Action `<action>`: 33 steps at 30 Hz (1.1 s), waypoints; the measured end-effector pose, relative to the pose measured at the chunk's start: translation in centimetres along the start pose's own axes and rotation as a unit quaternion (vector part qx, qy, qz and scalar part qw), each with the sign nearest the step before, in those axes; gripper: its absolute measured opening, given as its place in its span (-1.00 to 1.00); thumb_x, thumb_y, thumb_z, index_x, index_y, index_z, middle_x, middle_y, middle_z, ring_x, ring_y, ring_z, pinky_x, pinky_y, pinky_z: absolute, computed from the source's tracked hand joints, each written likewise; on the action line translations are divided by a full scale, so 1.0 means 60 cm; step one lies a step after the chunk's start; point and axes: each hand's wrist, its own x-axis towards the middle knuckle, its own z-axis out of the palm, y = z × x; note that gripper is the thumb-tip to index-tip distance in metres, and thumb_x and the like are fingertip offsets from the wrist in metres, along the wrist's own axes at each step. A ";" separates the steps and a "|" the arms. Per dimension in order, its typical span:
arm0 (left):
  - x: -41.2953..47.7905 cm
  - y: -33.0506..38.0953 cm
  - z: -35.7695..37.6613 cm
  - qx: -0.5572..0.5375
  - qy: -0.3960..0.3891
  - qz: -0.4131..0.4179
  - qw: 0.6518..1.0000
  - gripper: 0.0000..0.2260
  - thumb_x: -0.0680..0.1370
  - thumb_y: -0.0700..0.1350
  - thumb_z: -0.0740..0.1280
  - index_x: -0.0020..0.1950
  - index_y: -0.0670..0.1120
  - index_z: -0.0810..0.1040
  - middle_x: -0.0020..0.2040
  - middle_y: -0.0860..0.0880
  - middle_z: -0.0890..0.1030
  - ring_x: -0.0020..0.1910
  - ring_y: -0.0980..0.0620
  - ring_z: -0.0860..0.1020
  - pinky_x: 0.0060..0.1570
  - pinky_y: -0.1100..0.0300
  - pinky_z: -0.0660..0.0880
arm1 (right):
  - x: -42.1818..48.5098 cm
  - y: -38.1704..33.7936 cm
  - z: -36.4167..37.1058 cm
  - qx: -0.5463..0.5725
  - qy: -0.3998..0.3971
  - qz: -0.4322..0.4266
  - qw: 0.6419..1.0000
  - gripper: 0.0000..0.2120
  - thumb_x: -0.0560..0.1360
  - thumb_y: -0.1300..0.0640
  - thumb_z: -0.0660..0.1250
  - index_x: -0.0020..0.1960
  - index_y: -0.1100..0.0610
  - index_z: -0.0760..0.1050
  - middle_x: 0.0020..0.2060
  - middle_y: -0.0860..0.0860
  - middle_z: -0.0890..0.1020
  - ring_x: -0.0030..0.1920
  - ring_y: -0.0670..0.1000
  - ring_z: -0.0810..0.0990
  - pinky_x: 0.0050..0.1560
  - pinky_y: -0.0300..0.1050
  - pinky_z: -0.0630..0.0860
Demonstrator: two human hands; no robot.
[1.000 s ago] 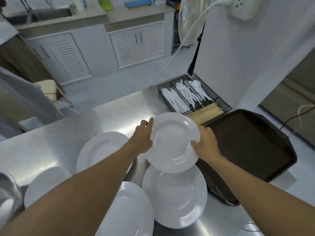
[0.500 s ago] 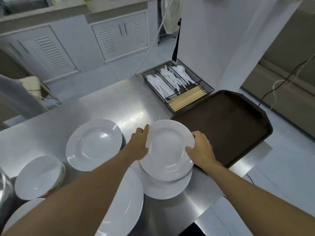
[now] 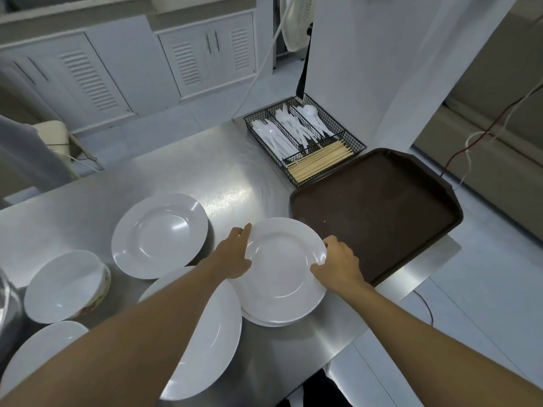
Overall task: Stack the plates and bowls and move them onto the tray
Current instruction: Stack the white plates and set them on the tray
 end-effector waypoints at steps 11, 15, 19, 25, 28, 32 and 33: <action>0.004 0.019 -0.009 -0.033 0.036 0.020 0.999 -0.33 0.51 -0.13 0.36 0.54 -0.06 0.13 0.38 -0.10 0.33 0.28 -0.20 0.46 0.26 -0.07 0.48 | -0.001 0.011 -0.014 0.031 0.026 0.007 0.999 -0.54 0.43 0.12 0.49 0.28 0.08 0.44 0.15 0.09 0.50 0.12 0.16 0.55 0.10 0.02 0.53; 0.007 0.035 -0.023 -0.043 0.053 0.024 0.997 -0.35 0.51 -0.13 0.37 0.53 -0.07 0.15 0.40 -0.12 0.33 0.28 -0.19 0.46 0.26 -0.06 0.49 | 0.003 0.006 -0.040 0.037 0.047 -0.025 0.998 -0.57 0.43 0.14 0.47 0.27 0.08 0.47 0.11 0.09 0.61 0.10 0.14 0.58 0.14 0.09 0.57; 0.009 0.045 -0.049 -0.042 0.066 0.023 0.997 -0.33 0.51 -0.13 0.35 0.55 -0.07 0.11 0.45 -0.12 0.26 0.27 -0.23 0.46 0.25 -0.09 0.47 | 0.015 -0.007 -0.060 0.048 0.071 -0.065 0.994 -0.59 0.44 0.18 0.43 0.28 0.03 0.50 0.09 0.08 0.60 0.06 0.14 0.58 0.08 0.08 0.58; -0.002 0.036 -0.094 -0.025 0.106 -0.010 0.994 -0.28 0.52 -0.20 0.34 0.58 -0.13 0.01 0.52 -0.11 0.16 0.31 -0.25 0.44 0.25 -0.08 0.45 | 0.059 -0.057 -0.075 0.014 0.068 -0.131 0.989 -0.59 0.45 0.21 0.37 0.28 0.00 0.50 -0.01 0.03 0.48 -0.07 0.07 0.47 -0.07 -0.09 0.40; -0.012 0.017 -0.112 -0.016 0.127 -0.036 0.991 -0.26 0.53 -0.23 0.33 0.59 -0.18 -0.02 0.53 -0.15 0.16 0.36 -0.27 0.40 0.29 -0.04 0.41 | 0.084 -0.096 -0.072 0.005 0.053 -0.166 0.985 -0.56 0.46 0.24 0.35 0.32 -0.01 0.49 -0.03 0.01 0.44 -0.08 0.06 0.44 -0.06 -0.10 0.37; -0.027 -0.020 -0.128 -0.042 0.151 -0.093 0.983 -0.25 0.51 -0.27 0.32 0.59 -0.14 -0.02 0.53 -0.13 0.16 0.34 -0.27 0.39 0.24 -0.03 0.45 | 0.117 -0.152 -0.055 -0.002 0.023 -0.213 0.977 -0.50 0.47 0.24 0.34 0.37 -0.03 0.46 0.01 0.03 0.45 -0.04 0.08 0.43 -0.03 -0.12 0.34; -0.031 -0.031 -0.131 -0.050 0.156 -0.105 0.981 -0.25 0.52 -0.27 0.32 0.59 -0.13 -0.02 0.53 -0.14 0.15 0.34 -0.26 0.39 0.22 0.00 0.46 | 0.123 -0.166 -0.049 -0.002 0.015 -0.220 0.975 -0.50 0.46 0.24 0.34 0.37 -0.03 0.46 0.04 0.05 0.48 -0.01 0.11 0.47 -0.03 -0.11 0.34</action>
